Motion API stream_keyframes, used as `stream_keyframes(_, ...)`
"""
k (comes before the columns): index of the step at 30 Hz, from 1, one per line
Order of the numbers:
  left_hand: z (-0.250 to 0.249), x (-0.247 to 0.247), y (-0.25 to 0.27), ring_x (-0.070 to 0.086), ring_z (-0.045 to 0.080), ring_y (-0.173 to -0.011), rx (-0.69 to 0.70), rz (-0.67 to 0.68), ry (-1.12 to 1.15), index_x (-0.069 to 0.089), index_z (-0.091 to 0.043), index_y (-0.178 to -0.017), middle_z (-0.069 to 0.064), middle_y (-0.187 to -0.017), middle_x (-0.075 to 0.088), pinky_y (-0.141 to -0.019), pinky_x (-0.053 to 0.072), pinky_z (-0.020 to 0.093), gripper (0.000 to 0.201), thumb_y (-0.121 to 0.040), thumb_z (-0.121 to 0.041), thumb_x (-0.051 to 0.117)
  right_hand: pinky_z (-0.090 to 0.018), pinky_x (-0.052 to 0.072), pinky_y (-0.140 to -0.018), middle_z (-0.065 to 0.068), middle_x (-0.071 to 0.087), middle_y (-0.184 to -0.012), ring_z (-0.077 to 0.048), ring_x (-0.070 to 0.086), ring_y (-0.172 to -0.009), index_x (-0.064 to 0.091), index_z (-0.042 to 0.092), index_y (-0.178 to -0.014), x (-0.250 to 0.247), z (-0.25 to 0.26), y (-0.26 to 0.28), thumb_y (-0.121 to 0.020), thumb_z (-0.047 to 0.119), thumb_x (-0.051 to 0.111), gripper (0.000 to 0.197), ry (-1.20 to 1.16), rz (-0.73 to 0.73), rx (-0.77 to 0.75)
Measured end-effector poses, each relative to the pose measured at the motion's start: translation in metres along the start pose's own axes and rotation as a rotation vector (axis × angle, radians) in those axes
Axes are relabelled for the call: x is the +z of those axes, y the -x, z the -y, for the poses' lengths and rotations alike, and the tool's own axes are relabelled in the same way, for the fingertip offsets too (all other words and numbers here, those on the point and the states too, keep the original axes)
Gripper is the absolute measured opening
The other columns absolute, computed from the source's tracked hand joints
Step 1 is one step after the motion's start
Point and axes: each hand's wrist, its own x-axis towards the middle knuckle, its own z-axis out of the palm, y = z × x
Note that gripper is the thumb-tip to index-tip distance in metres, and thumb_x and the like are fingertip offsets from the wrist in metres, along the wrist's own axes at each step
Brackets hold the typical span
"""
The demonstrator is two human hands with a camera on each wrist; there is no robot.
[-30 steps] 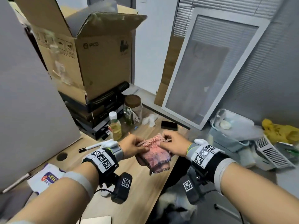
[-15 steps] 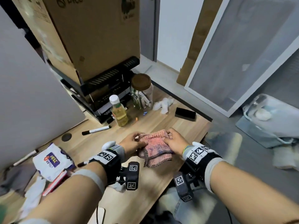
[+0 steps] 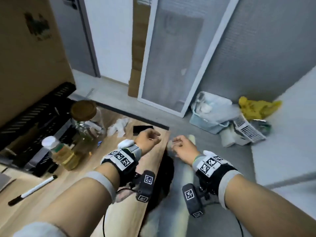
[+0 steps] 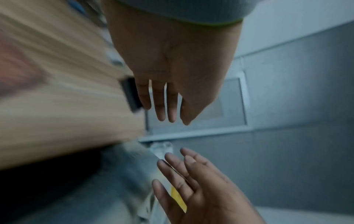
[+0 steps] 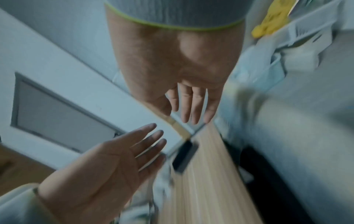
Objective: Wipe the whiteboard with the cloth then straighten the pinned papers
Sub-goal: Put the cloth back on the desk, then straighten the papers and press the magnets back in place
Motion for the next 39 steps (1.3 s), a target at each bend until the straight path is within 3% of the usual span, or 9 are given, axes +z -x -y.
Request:
stream_keyframes(3, -0.111, 0.082, -0.014, 0.063, 0.015, -0.071, 0.224, 0.206, -0.01, 0.067, -0.015, -0.1, 0.005, -0.084, 0.067, -0.063, 0.048, 0.015, 0.011, -0.09, -0.012, 0.068, -0.038, 0.054, -0.077, -0.023, 0.064, -0.087, -0.025, 0.062, -0.085, 0.055, 0.028, -0.088, -0.117, -0.007, 0.047, -0.092, 0.001, 0.057, 0.027, -0.124, -0.256, -0.041)
stream_keyframes(7, -0.231, 0.204, 0.016, 0.065, 0.02, -0.074, 0.538, 0.43, -0.013, 0.066, -0.014, -0.097, 0.007, -0.083, 0.068, -0.054, 0.046, 0.013, 0.009, -0.09, -0.009, 0.067, -0.036, 0.053, -0.078, -0.005, 0.068, -0.082, -0.027, 0.069, -0.084, 0.058, 0.026, -0.087, -0.245, -0.049, 0.14, -0.09, 0.001, 0.054, 0.025, -0.178, -0.591, -0.008)
stream_keyframes(11, -0.323, 0.33, 0.104, 0.066, 0.004, -0.067, 0.774, 0.687, -0.015, 0.067, -0.019, -0.091, -0.003, -0.078, 0.068, -0.066, 0.05, 0.017, 0.011, -0.088, -0.009, 0.07, -0.038, 0.055, -0.076, -0.003, 0.07, -0.088, -0.025, 0.07, -0.083, 0.06, 0.032, -0.081, -0.331, -0.111, 0.262, -0.081, 0.017, 0.05, 0.018, -0.129, -0.922, 0.047)
stream_keyframes(16, -0.376, 0.429, 0.181, 0.071, 0.023, -0.082, 0.875, 0.837, 0.028, 0.069, -0.015, -0.101, 0.003, -0.092, 0.068, -0.068, 0.053, 0.024, 0.016, -0.087, -0.009, 0.07, -0.031, 0.054, -0.084, 0.0, 0.065, -0.105, -0.017, 0.064, -0.091, 0.06, 0.023, -0.095, -0.381, -0.154, 0.368, -0.085, -0.001, 0.053, 0.028, 0.004, -1.149, 0.064)
stream_keyframes(19, -0.397, 0.476, 0.218, 0.07, 0.024, -0.092, 0.913, 0.885, 0.011, 0.067, -0.02, -0.111, 0.004, -0.104, 0.068, -0.082, 0.06, 0.038, 0.029, -0.084, -0.011, 0.07, -0.008, 0.044, -0.076, -0.003, 0.056, -0.119, -0.004, 0.058, -0.085, 0.059, 0.018, -0.118, -0.409, -0.181, 0.413, -0.087, 0.0, 0.055, 0.036, 0.052, -1.261, 0.156)
stream_keyframes(24, -0.402, 0.518, 0.226, 0.064, 0.027, -0.107, 0.773, 0.912, 0.014, 0.049, -0.021, -0.128, 0.008, -0.119, 0.062, -0.097, 0.054, 0.049, 0.046, -0.087, -0.014, 0.067, -0.021, 0.042, -0.086, -0.005, 0.047, -0.138, -0.021, 0.065, -0.101, 0.043, 0.016, -0.142, -0.416, -0.196, 0.414, -0.089, 0.002, 0.056, 0.057, -0.019, -1.296, 0.198)
stream_keyframes(29, -0.407, 0.543, 0.21, 0.064, 0.025, -0.1, 0.753, 0.962, 0.056, 0.048, -0.015, -0.126, 0.016, -0.116, 0.063, -0.097, 0.054, 0.046, 0.043, -0.087, -0.003, 0.063, -0.019, 0.041, -0.083, -0.004, 0.055, -0.129, -0.019, 0.064, -0.091, 0.041, 0.014, -0.145, -0.424, -0.205, 0.387, -0.09, 0.006, 0.059, 0.059, -0.051, -1.396, 0.253)
stream_keyframes(34, -0.417, 0.547, 0.192, 0.065, 0.026, -0.104, 0.805, 1.061, 0.004, 0.052, -0.022, -0.118, 0.004, -0.102, 0.066, -0.097, 0.054, 0.045, 0.041, -0.084, -0.005, 0.066, -0.036, 0.058, -0.083, 0.002, 0.074, -0.087, -0.022, 0.074, -0.078, 0.067, 0.023, -0.095, -0.44, -0.2, 0.371, -0.087, 0.022, 0.067, 0.008, 0.01, -1.495, 0.429)
stream_keyframes(39, -0.438, 0.544, 0.187, 0.069, 0.013, -0.091, 0.963, 1.069, 0.068, 0.055, -0.034, -0.108, -0.005, -0.094, 0.07, -0.087, 0.056, 0.032, 0.038, -0.078, -0.022, 0.075, -0.029, 0.058, -0.066, 0.005, 0.073, -0.061, -0.009, 0.071, -0.054, 0.062, 0.026, -0.073, -0.448, -0.188, 0.375, -0.09, 0.023, 0.056, 0.019, 0.044, -1.555, 0.593)
